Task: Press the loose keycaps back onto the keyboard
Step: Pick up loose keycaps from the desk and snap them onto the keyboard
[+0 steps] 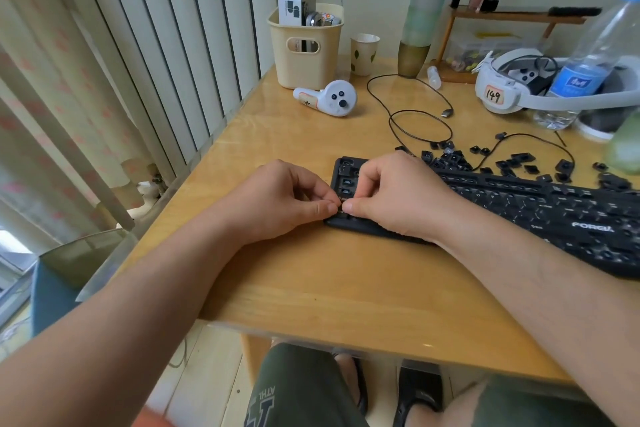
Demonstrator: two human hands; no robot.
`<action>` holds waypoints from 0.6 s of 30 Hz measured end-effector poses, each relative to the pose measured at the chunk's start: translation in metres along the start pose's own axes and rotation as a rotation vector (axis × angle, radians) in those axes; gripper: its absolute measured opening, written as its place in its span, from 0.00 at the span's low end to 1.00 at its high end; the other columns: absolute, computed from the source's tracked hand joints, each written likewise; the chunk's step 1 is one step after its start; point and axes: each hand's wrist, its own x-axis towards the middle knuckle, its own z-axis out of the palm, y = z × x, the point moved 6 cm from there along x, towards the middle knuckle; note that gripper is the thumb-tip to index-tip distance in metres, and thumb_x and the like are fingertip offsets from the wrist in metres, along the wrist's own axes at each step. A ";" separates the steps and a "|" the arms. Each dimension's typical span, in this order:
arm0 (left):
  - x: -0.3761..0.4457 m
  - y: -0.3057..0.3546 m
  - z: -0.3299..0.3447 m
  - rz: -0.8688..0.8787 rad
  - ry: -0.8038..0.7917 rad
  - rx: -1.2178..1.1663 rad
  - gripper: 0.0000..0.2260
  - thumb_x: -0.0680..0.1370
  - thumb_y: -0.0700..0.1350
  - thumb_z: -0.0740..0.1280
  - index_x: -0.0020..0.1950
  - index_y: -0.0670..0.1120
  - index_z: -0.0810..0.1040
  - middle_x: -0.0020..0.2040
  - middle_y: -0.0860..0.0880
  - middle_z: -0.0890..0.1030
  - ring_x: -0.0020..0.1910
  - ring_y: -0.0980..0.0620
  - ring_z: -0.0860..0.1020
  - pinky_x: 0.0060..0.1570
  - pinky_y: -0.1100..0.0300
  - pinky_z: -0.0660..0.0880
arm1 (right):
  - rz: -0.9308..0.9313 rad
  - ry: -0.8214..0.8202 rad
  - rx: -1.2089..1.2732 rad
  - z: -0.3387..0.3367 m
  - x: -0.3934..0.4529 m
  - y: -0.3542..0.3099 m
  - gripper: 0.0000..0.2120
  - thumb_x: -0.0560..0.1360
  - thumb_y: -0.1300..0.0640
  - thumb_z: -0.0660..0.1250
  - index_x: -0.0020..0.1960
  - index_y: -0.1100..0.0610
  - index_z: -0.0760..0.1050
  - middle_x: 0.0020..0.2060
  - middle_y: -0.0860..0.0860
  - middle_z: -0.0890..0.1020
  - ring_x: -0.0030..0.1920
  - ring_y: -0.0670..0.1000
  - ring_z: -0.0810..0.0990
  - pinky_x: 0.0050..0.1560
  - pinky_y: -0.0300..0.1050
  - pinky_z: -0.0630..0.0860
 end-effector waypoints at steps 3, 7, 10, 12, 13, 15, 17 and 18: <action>0.001 -0.001 0.001 -0.011 0.000 0.032 0.02 0.77 0.50 0.77 0.45 0.58 0.87 0.36 0.58 0.83 0.34 0.62 0.76 0.39 0.68 0.72 | 0.025 -0.031 -0.103 -0.004 0.004 -0.006 0.14 0.68 0.43 0.79 0.36 0.50 0.79 0.32 0.42 0.80 0.41 0.46 0.77 0.57 0.56 0.75; -0.003 -0.001 -0.001 0.017 0.041 -0.028 0.02 0.78 0.48 0.76 0.46 0.55 0.87 0.39 0.56 0.84 0.36 0.60 0.76 0.42 0.65 0.74 | 0.027 -0.119 -0.126 -0.005 0.009 -0.014 0.13 0.68 0.45 0.79 0.36 0.52 0.80 0.31 0.43 0.80 0.40 0.47 0.78 0.51 0.52 0.75; -0.003 -0.003 -0.006 0.019 0.101 -0.055 0.03 0.80 0.46 0.73 0.48 0.55 0.85 0.37 0.56 0.82 0.35 0.58 0.76 0.42 0.63 0.74 | 0.026 -0.127 -0.083 -0.004 0.013 -0.017 0.12 0.67 0.47 0.79 0.35 0.52 0.80 0.28 0.44 0.80 0.37 0.49 0.81 0.45 0.51 0.81; -0.003 -0.003 -0.006 0.016 0.116 -0.036 0.03 0.80 0.46 0.73 0.49 0.55 0.84 0.37 0.56 0.83 0.36 0.57 0.77 0.42 0.61 0.75 | 0.011 -0.126 -0.097 -0.002 0.013 -0.017 0.12 0.67 0.46 0.79 0.35 0.51 0.80 0.28 0.44 0.81 0.37 0.48 0.81 0.45 0.51 0.82; -0.003 -0.004 -0.006 0.015 0.116 -0.015 0.04 0.79 0.46 0.72 0.49 0.56 0.84 0.37 0.56 0.83 0.36 0.57 0.77 0.43 0.60 0.76 | 0.006 -0.128 -0.095 -0.002 0.013 -0.017 0.12 0.67 0.46 0.80 0.35 0.51 0.80 0.29 0.44 0.81 0.37 0.47 0.81 0.45 0.50 0.82; -0.003 -0.002 -0.004 0.020 0.105 0.046 0.05 0.78 0.46 0.73 0.49 0.57 0.83 0.38 0.60 0.82 0.36 0.58 0.77 0.44 0.61 0.76 | 0.007 -0.122 -0.079 -0.004 0.012 -0.016 0.13 0.68 0.45 0.80 0.35 0.51 0.80 0.28 0.43 0.81 0.37 0.47 0.80 0.43 0.49 0.79; -0.004 0.000 -0.003 0.034 0.103 0.084 0.07 0.78 0.45 0.73 0.49 0.58 0.83 0.41 0.62 0.83 0.37 0.60 0.76 0.44 0.63 0.76 | 0.006 -0.115 -0.085 -0.004 0.012 -0.013 0.14 0.68 0.44 0.80 0.35 0.50 0.80 0.27 0.42 0.80 0.37 0.46 0.79 0.44 0.47 0.75; -0.005 0.001 -0.003 0.040 0.106 0.088 0.08 0.77 0.44 0.73 0.50 0.58 0.82 0.42 0.61 0.83 0.37 0.60 0.76 0.44 0.64 0.75 | 0.003 -0.107 -0.076 -0.004 0.012 -0.011 0.14 0.68 0.43 0.80 0.35 0.50 0.81 0.26 0.42 0.80 0.37 0.45 0.79 0.45 0.47 0.74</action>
